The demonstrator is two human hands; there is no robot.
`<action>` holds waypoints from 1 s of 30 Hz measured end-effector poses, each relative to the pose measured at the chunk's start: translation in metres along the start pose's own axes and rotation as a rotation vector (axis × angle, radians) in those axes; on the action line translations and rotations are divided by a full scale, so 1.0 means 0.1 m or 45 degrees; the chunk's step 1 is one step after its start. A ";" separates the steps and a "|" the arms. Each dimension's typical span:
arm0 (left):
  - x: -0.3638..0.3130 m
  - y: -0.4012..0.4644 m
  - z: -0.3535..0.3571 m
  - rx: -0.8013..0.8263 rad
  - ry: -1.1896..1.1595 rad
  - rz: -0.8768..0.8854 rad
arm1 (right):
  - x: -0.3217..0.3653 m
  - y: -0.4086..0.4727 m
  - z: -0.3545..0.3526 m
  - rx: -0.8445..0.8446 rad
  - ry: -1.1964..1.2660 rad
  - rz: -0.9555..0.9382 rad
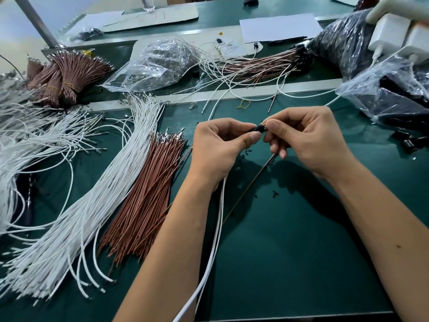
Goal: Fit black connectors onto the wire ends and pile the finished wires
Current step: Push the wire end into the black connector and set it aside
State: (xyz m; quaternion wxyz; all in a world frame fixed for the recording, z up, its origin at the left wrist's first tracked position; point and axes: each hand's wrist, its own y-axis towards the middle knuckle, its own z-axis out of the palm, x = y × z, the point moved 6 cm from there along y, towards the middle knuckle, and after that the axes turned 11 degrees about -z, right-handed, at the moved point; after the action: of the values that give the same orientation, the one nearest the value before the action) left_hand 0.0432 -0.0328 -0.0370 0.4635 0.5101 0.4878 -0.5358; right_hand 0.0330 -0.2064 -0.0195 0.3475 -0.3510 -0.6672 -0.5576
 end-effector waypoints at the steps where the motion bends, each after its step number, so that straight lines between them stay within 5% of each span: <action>1: 0.00 0.00 0.00 -0.005 0.005 0.005 | -0.01 0.00 0.00 0.004 -0.011 0.004; 7: -0.05 -0.03 0.02 -0.086 0.055 0.078 | -0.03 -0.01 0.02 -0.061 0.021 0.030; 12: -0.17 -0.11 0.05 -0.237 0.346 0.375 | -0.04 -0.03 0.07 -0.141 0.013 0.046; 18: -0.09 -0.05 0.01 -0.147 0.049 0.184 | 0.03 -0.03 0.09 -0.172 0.089 -0.008; 30: -0.08 -0.07 0.03 -0.139 0.050 0.206 | 0.03 -0.07 0.14 -0.224 0.068 0.037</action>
State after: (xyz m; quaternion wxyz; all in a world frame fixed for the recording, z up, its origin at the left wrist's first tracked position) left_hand 0.0359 -0.0355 -0.0284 0.5227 0.5321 0.4827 -0.4590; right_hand 0.0247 -0.1928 -0.0224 0.3410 -0.3749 -0.6009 -0.6182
